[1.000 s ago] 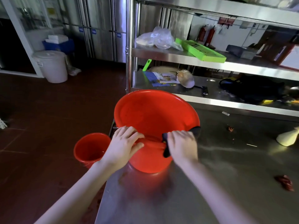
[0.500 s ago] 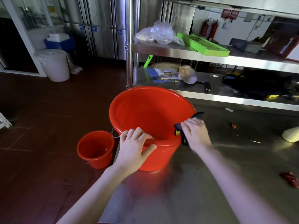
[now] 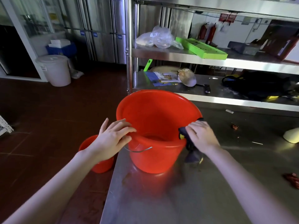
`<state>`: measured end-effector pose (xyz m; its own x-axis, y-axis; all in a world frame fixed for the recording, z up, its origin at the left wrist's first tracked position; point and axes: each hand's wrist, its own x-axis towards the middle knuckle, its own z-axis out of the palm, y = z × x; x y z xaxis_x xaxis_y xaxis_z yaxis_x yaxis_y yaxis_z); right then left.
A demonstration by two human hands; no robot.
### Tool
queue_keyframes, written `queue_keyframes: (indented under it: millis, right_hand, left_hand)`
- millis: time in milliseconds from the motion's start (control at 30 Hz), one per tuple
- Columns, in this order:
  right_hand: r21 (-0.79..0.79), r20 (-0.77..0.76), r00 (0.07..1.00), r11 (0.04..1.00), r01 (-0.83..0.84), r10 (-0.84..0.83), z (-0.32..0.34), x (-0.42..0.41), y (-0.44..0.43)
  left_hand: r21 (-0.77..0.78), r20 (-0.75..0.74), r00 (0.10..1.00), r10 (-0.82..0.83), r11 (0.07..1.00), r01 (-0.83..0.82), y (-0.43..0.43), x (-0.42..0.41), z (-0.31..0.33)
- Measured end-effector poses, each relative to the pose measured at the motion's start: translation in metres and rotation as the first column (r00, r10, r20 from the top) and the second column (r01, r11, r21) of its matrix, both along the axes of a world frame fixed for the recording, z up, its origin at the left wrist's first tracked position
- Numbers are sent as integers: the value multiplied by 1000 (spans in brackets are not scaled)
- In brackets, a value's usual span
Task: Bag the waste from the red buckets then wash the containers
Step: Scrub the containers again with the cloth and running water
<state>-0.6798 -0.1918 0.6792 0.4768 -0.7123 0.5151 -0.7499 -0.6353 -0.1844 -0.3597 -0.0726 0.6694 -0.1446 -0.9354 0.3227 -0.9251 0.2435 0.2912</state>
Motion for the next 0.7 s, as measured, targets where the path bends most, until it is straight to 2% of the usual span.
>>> queue_keyframes:
  millis: [67, 200, 333, 433, 567, 700]
  right_hand:
    - [28, -7, 1000, 999, 27, -26, 1, -8, -15]
    - [46, 126, 974, 982, 183, -187, -5, 5, -3]
    - [-112, 79, 958, 953, 283, -275, -17, 59, 52]
    - [-116, 39, 971, 964, 240, -237, -21, 98, 79]
    - [-141, -38, 992, 983, 115, -121, -11, 67, 55]
    - [9, -37, 996, 997, 81, -80, 2, 15, 8]
  left_hand:
    - [2, 44, 998, -50, 999, 50, -2, -2, -4]
    - [-82, 70, 997, -12, 997, 18, -6, -14, -12]
    - [-111, 75, 997, -13, 994, 21, -8, -29, -7]
    - [-110, 14, 1000, -3, 994, 5, 0, -59, -10]
    - [-97, -112, 992, 51, 993, -62, 1, -66, -15]
    - [-110, -181, 983, 21, 993, -42, -2, -69, -16]
